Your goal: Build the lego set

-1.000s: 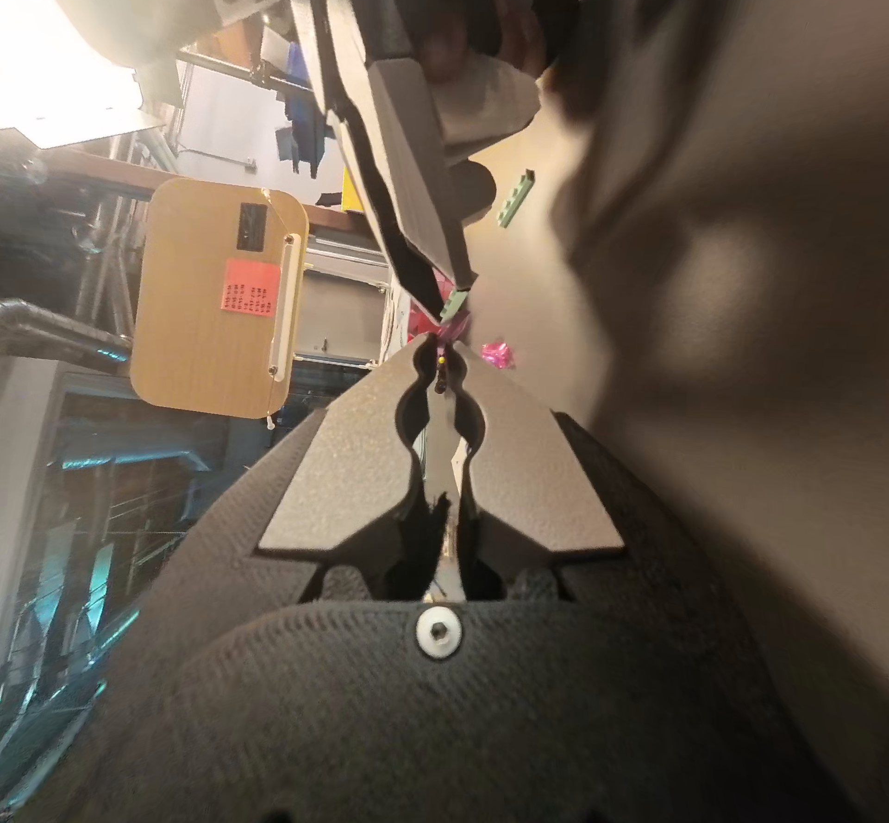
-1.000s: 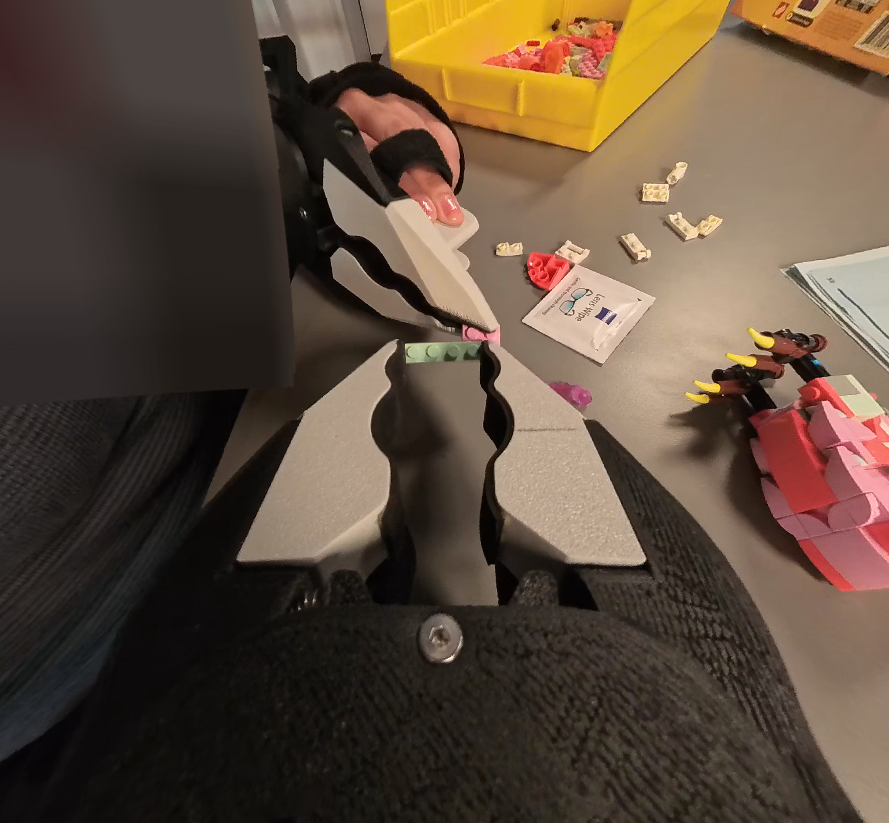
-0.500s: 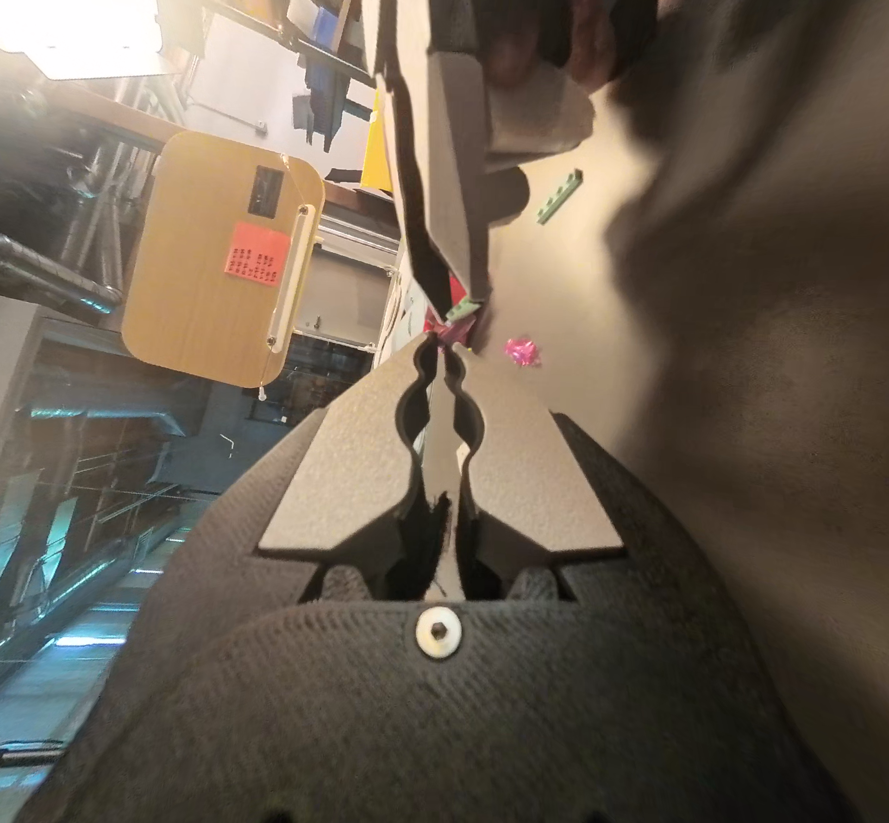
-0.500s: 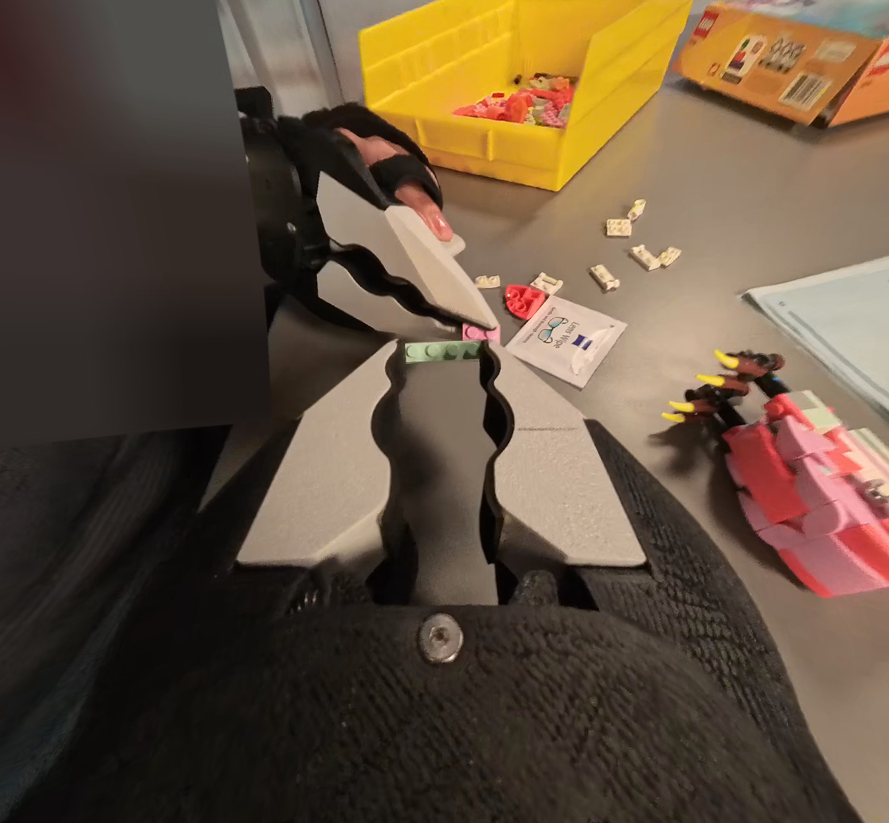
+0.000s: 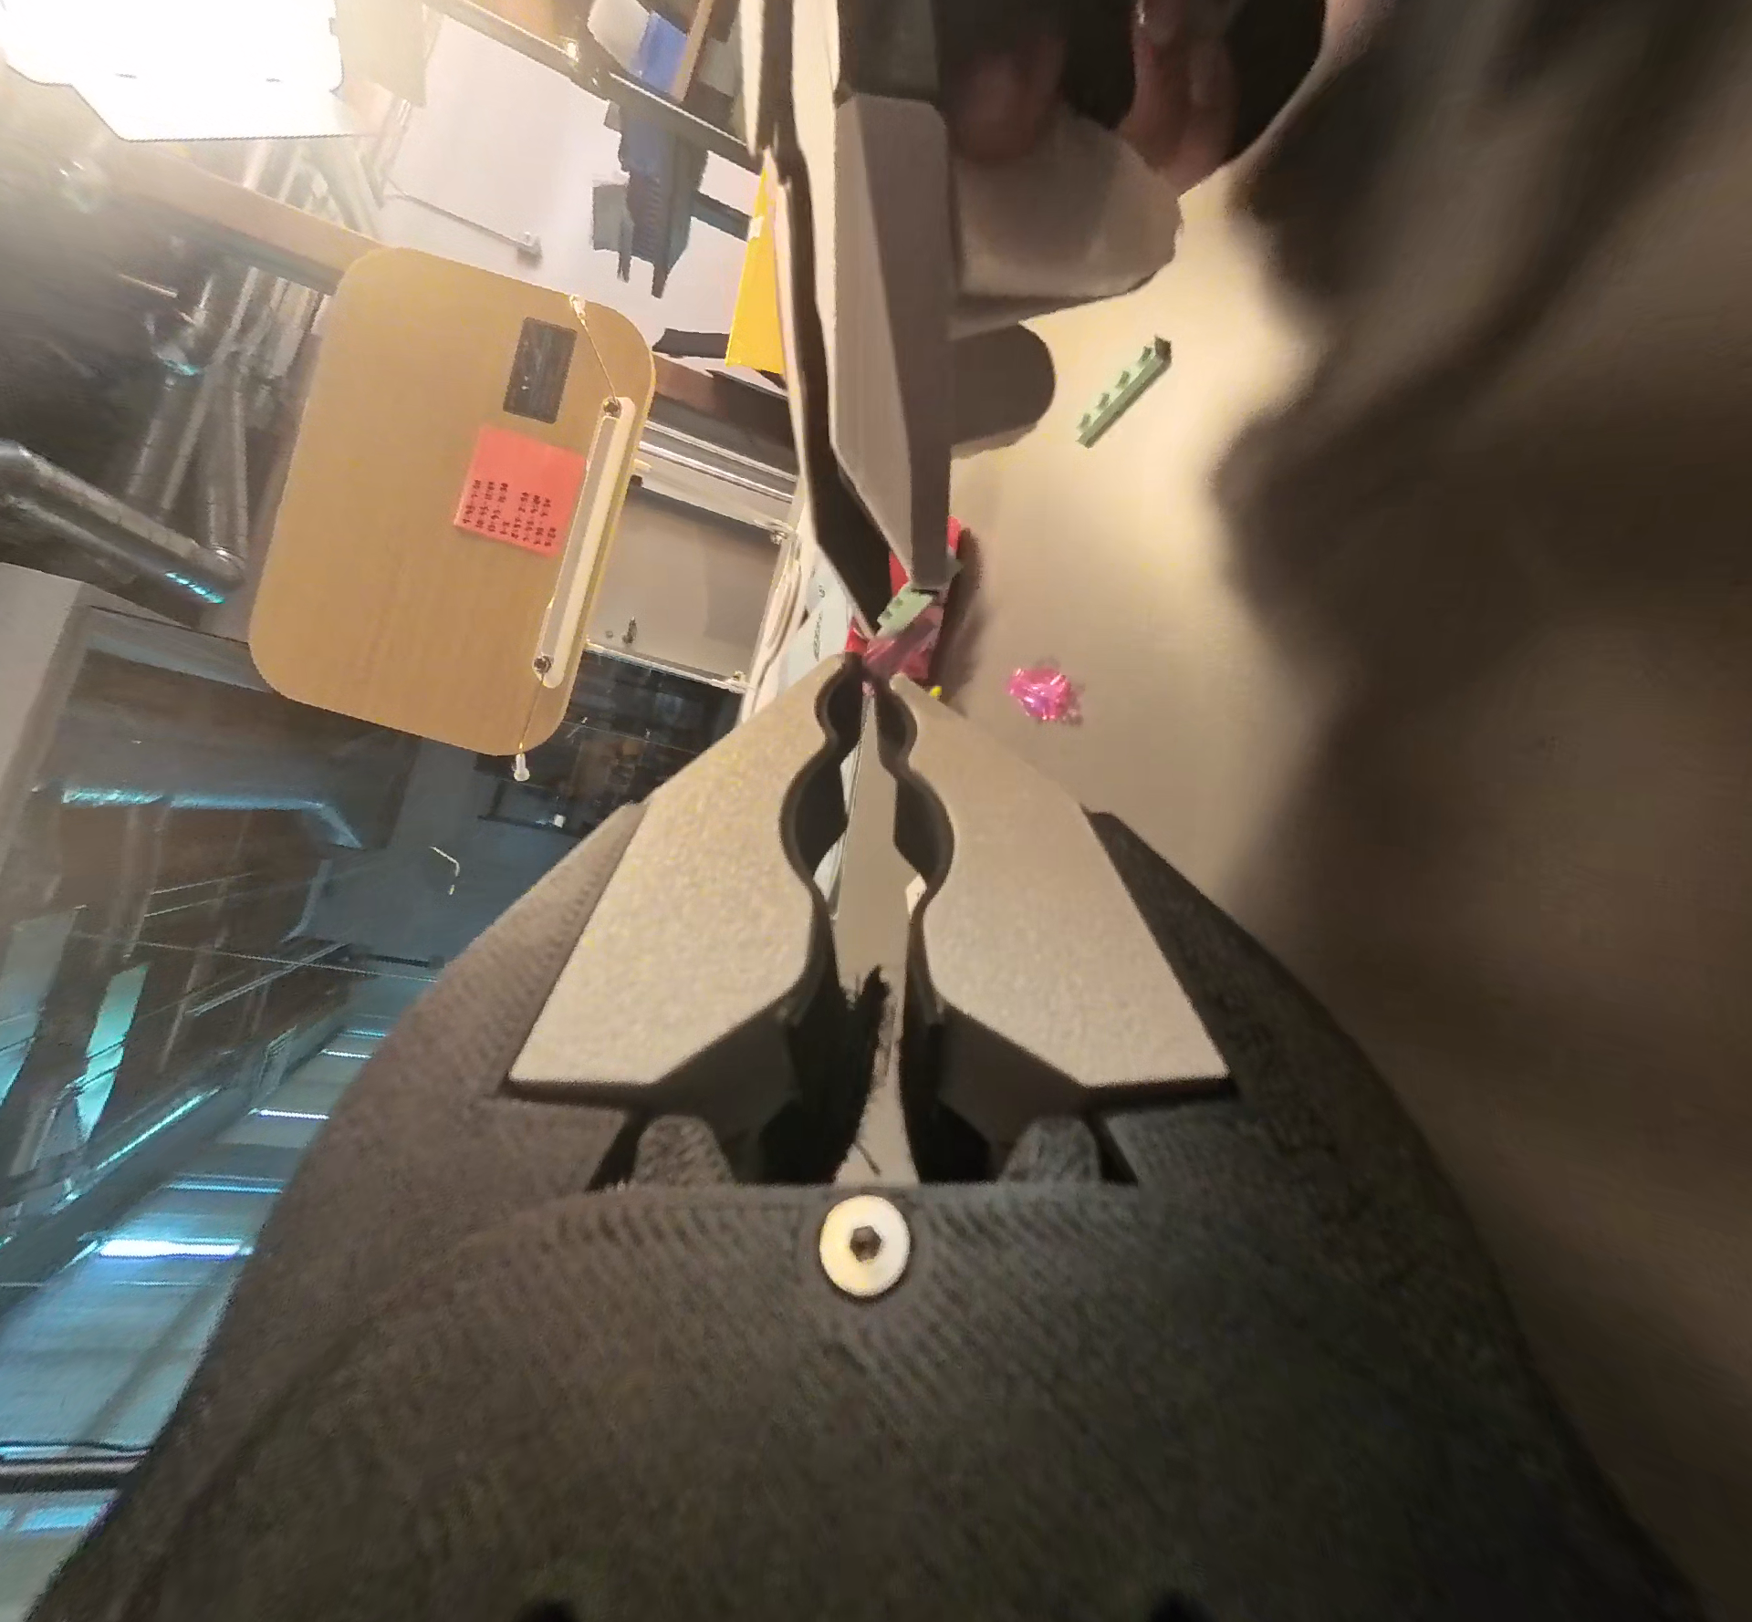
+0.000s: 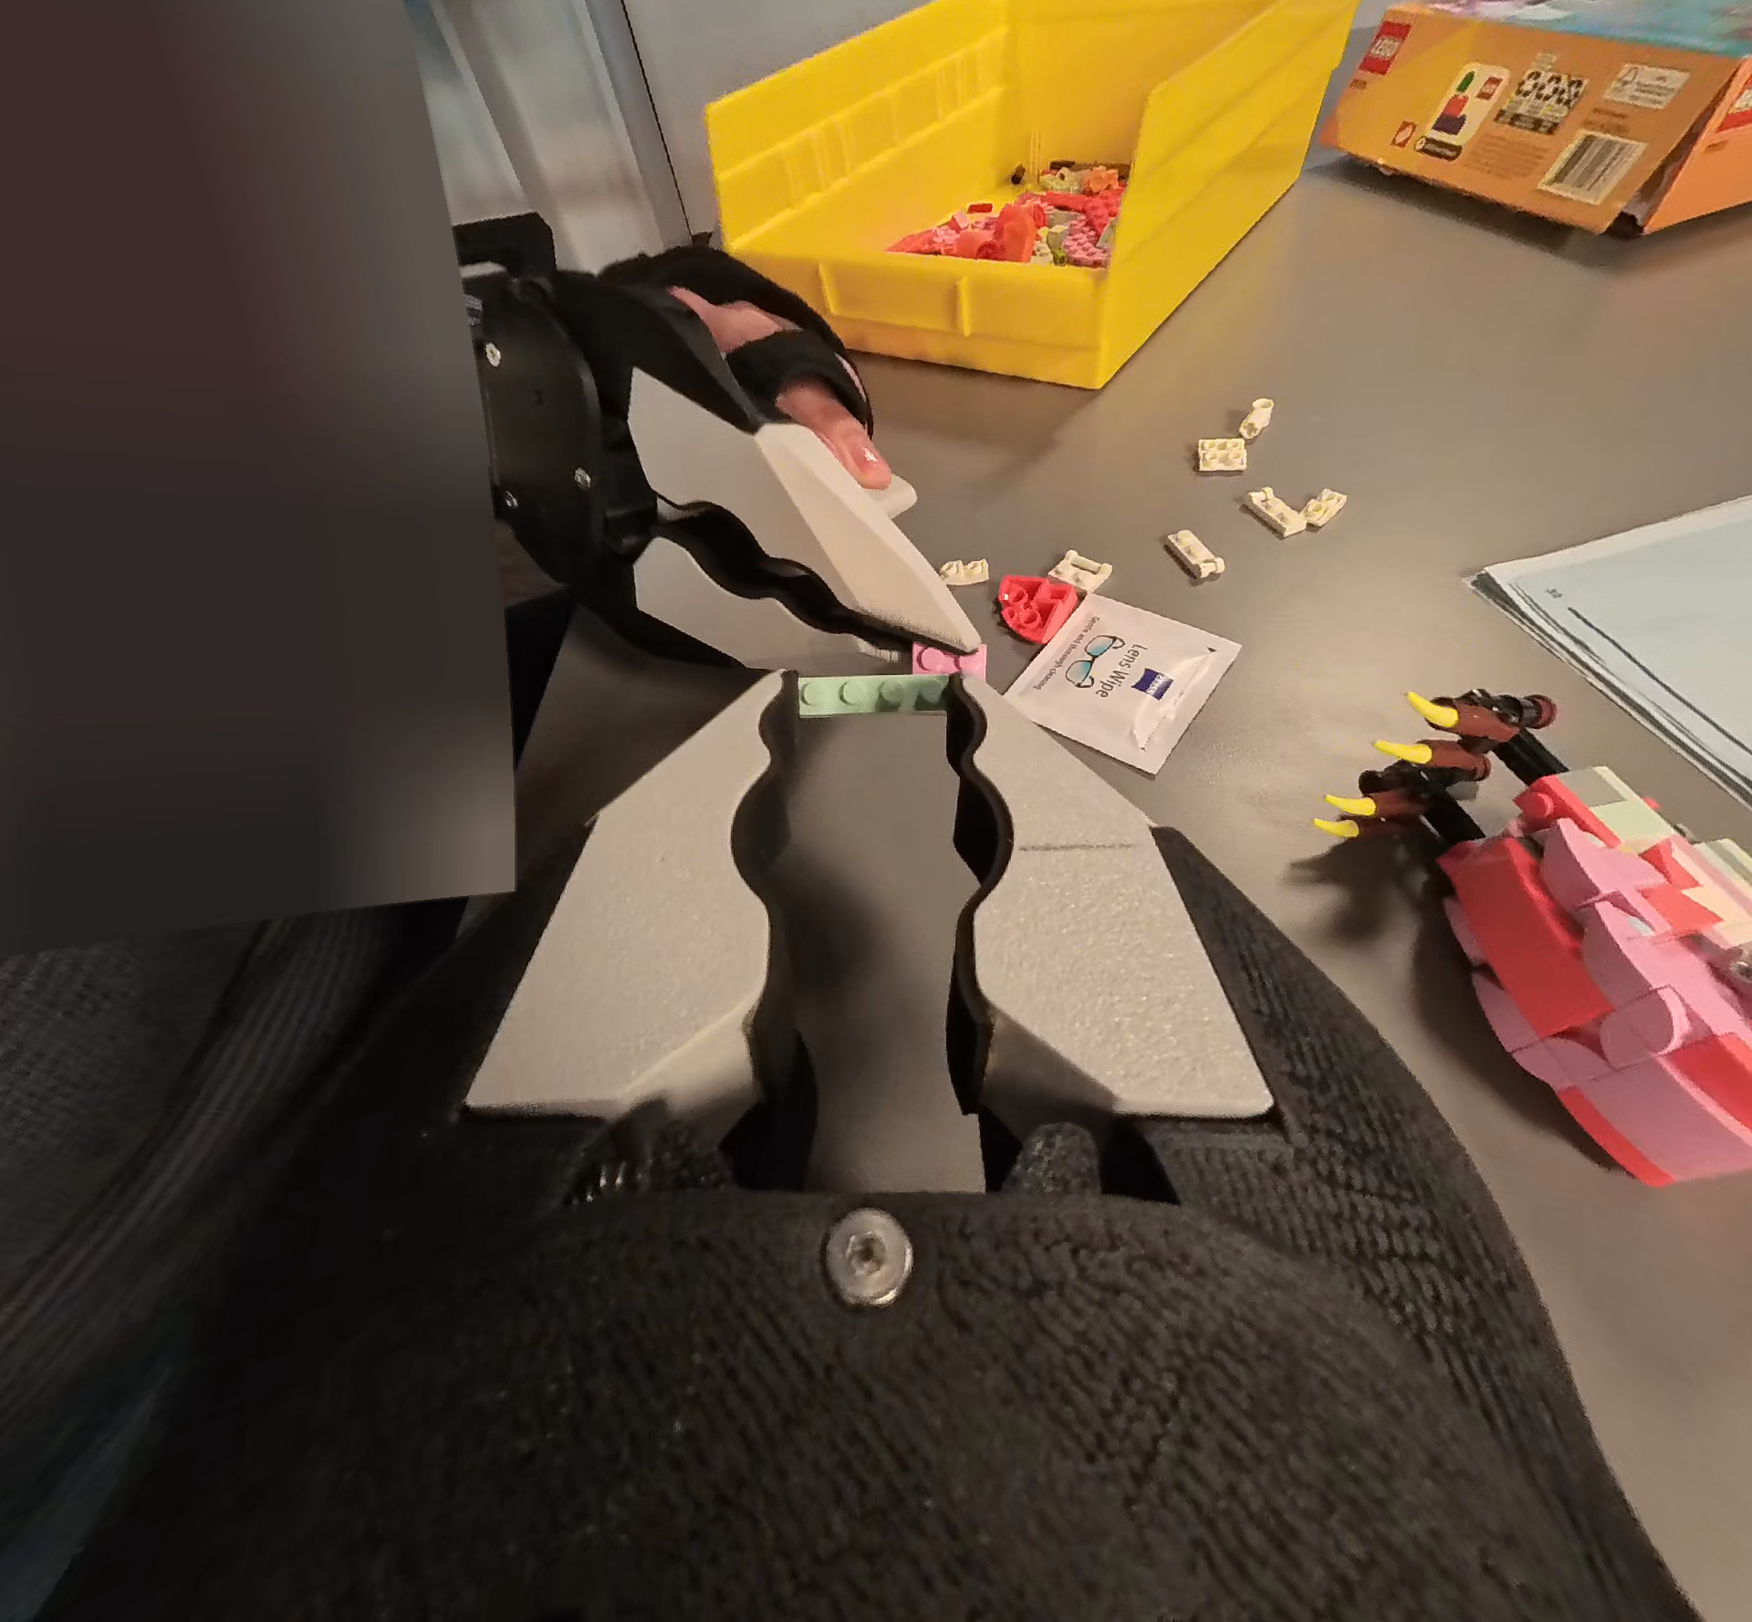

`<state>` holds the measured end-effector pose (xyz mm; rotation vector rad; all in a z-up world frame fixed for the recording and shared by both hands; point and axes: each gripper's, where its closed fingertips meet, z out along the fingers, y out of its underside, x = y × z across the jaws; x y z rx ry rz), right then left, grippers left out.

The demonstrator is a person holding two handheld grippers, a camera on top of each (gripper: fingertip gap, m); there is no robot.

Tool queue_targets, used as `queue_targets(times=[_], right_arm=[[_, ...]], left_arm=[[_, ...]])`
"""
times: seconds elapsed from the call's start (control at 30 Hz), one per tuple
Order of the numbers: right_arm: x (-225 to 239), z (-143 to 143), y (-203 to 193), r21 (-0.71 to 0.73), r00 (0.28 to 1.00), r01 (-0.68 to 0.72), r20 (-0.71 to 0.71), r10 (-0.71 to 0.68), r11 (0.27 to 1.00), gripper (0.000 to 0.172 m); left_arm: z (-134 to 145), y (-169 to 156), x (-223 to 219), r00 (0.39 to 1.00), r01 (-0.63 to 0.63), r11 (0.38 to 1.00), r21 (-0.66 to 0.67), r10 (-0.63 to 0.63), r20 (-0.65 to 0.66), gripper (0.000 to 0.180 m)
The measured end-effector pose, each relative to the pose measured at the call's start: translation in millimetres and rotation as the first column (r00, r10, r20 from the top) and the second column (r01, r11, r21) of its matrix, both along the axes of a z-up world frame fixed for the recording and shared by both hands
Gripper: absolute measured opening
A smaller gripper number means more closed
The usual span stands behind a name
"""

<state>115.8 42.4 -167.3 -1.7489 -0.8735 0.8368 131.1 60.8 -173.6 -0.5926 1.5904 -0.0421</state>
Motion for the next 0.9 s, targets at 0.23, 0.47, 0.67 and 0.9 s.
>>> queue_targets(times=[0.23,0.47,0.67,0.9], right_arm=[[1,2,-1,0.028,1.0,0.002,0.029,-0.003,1.0,0.03],[1,1,-2,0.016,0.999,-0.003,0.043,0.002,1.0,0.03],[24,-23,0,-0.075,0.97,0.038,0.243,-0.019,0.996,0.029],[35,-59,-7,-0.126,0.866,0.031,0.5,0.037,0.992,0.03]], left_arm=[[0,2,-1,1.0,-0.01,1.0,0.021,0.01,0.002,0.001],[0,1,-1,1.0,-0.009,0.999,0.038,0.009,0.001,0.001],[-3,11,-1,0.997,-0.069,0.995,0.066,0.07,-0.017,0.001],[-3,19,-2,0.995,-0.102,0.995,0.012,0.103,-0.017,0.001]])
